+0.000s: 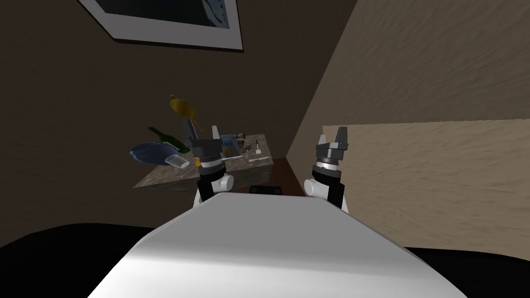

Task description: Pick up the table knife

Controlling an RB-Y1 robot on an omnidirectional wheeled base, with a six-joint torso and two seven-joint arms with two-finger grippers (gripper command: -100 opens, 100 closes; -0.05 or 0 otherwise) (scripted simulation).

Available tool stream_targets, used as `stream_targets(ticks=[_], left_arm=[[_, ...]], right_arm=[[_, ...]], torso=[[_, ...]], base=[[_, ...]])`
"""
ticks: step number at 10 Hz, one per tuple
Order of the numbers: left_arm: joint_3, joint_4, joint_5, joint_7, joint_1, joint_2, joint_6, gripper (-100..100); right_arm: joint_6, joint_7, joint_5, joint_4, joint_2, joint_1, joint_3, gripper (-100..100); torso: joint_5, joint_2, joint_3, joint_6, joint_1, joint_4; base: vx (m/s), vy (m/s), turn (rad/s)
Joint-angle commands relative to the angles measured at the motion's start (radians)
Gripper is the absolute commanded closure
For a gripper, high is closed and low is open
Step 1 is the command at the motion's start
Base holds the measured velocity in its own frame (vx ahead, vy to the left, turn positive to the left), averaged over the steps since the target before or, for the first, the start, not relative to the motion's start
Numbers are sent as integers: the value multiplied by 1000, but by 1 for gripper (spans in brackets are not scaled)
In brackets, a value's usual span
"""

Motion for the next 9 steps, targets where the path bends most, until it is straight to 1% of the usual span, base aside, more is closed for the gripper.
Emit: stream_targets(ticks=[1,3,6,8,9], left_arm=[[6,-2,2,-6,0,35,14,-100],[20,-5,6,-21,0,84,48,-100],[53,-12,20,-57,4,150,131,-100],[82,-17,35,-89,9,186,192,-100],[82,-17,35,-89,9,186,206,-100]], right_arm=[[0,0,0,0,0,0,0,0],[0,0,0,0,0,0,0,0],[0,0,0,0,0,0,0,0],[0,0,0,0,0,0,0,0],[0,0,0,0,0,0,0,0]], torso=[[0,0,0,0,0,0],[0,0,0,0,-2,0],[-1,-2,-1,0,-5,0],[-2,-2,-1,0,-8,0],[-2,-3,-1,0,-9,-1]], base=[[2,-15,31],[8,-44,51],[22,-90,68],[31,-133,79],[20,-97,35]])
